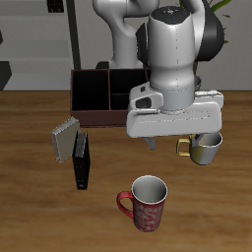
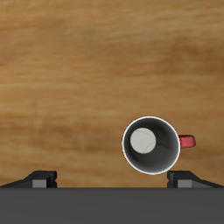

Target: Place the red mug into the back desk caddy's left compartment

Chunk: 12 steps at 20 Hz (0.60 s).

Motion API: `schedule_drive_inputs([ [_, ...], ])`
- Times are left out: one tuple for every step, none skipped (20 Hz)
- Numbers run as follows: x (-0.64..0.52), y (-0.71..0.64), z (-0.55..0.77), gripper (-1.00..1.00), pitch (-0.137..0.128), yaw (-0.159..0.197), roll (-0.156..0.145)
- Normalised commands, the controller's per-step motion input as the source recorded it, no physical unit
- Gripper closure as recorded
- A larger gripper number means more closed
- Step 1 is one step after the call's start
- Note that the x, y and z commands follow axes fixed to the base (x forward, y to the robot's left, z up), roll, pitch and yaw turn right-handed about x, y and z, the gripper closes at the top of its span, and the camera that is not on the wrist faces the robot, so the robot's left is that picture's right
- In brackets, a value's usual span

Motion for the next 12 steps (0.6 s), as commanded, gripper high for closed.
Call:
schedule_drive_inputs([
  [0.01,0.03,-0.86,-1.00,0.004,0.088,0.008],
  [0.05,0.05,-0.25,-1.00,-0.026,0.110,0.062],
  [-0.05,0.02,0.01,-1.00,0.000,0.000,0.000],
  [0.10,-0.09,-0.12,-1.00,0.013,-0.054,0.007],
  [-0.06,-0.01,-0.22,-1.00,-0.066,0.010,-0.007],
  [0.10,-0.07,-0.26,-1.00,-0.008,0.038,-0.021],
  [-0.01,0.00,-0.14,-1.00,-0.017,-0.005,0.023],
  [0.08,-0.02,-0.24,-1.00,0.002,0.064,-0.022],
  [0.02,0.09,-0.21,-1.00,-0.016,0.075,0.007],
  [0.06,0.00,-0.22,-1.00,0.010,0.046,-0.009],
  [0.08,-0.03,-0.15,-1.00,-0.008,-0.002,-0.042],
  [0.01,-0.04,-0.29,-1.00,0.048,-0.009,0.010],
])
